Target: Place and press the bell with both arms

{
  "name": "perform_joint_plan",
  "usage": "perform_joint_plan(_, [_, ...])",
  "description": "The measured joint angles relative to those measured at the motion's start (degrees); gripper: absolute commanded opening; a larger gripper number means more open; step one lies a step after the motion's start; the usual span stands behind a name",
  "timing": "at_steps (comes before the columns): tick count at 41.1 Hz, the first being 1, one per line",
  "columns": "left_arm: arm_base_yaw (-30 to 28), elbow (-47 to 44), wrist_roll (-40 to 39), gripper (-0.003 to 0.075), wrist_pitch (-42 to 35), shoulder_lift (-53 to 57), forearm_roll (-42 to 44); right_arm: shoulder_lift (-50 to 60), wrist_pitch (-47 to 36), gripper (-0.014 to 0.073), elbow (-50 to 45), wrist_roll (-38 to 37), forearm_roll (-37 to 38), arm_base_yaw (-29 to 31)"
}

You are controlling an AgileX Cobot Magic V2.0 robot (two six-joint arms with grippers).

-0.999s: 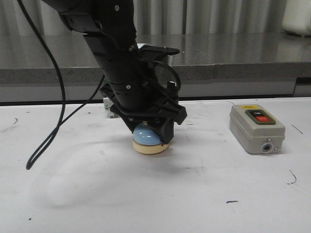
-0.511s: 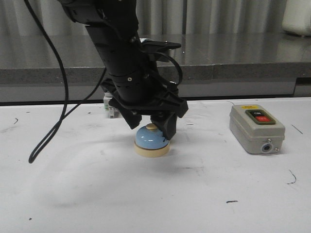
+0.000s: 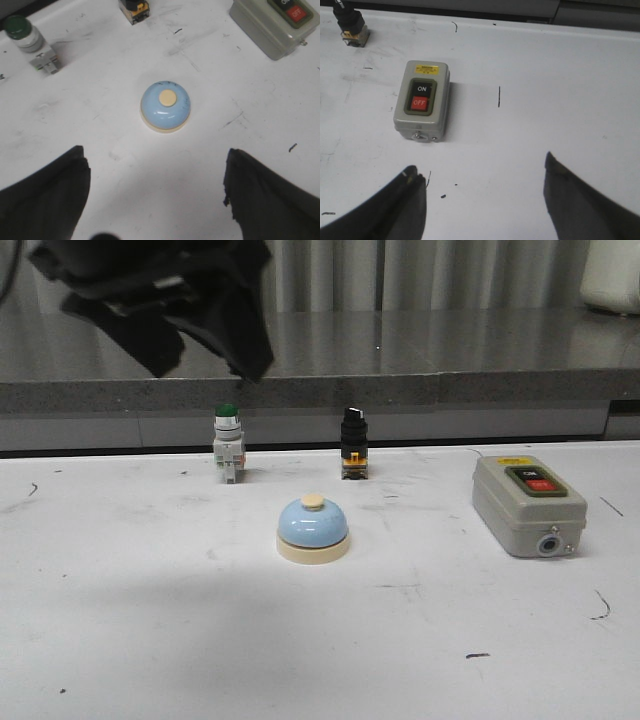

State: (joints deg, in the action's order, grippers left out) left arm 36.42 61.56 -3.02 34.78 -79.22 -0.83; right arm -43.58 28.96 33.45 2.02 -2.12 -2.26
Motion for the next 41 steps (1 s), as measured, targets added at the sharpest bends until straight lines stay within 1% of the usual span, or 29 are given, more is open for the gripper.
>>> perform_joint_plan(9, [-1.7, -9.2, -0.2, 0.0536, 0.1, 15.1, 0.0, 0.0, 0.0, 0.0519, 0.0, 0.0, 0.0, 0.0])
perform_joint_plan(18, [-2.1, -17.3, -1.6, 0.0536, 0.9, 28.4, 0.0, 0.0, 0.0, 0.0519, 0.0, 0.0, 0.0, 0.0])
perform_joint_plan(26, [-2.1, -21.9, -1.6, 0.0536, 1.0, 36.0, 0.0, 0.0, 0.4, 0.0517, 0.6, 0.0, -1.7, -0.1])
perform_joint_plan(30, [-2.1, -22.7, -1.6, 0.0535, 1.2, 37.7, 0.0, 0.0, 3.2, 0.0504, 2.8, 1.0, -2.2, -1.3])
perform_joint_plan(33, [-2.1, -22.7, -1.6, 0.0535, 1.2, 37.8, 0.1, 0.0, 5.6, 0.0419, 5.2, 2.8, -2.3, -3.0])
perform_joint_plan(35, [-2.1, -22.7, -1.6, 0.0535, 1.2, 37.8, 0.1, 0.0, 7.1, 0.0325, 6.6, 3.7, -2.3, -4.4])
perform_joint_plan(37, [-2.1, -22.7, -1.6, 0.0535, 1.2, 37.8, 0.1, 0.0, 8.9, 0.0207, 8.4, 4.5, -2.3, -6.0])
perform_joint_plan(41, [-2.1, -22.7, -1.6, 0.0535, 1.2, 37.8, 0.1, 0.0, 11.8, 0.0053, 11.8, 4.9, -2.3, -9.4])
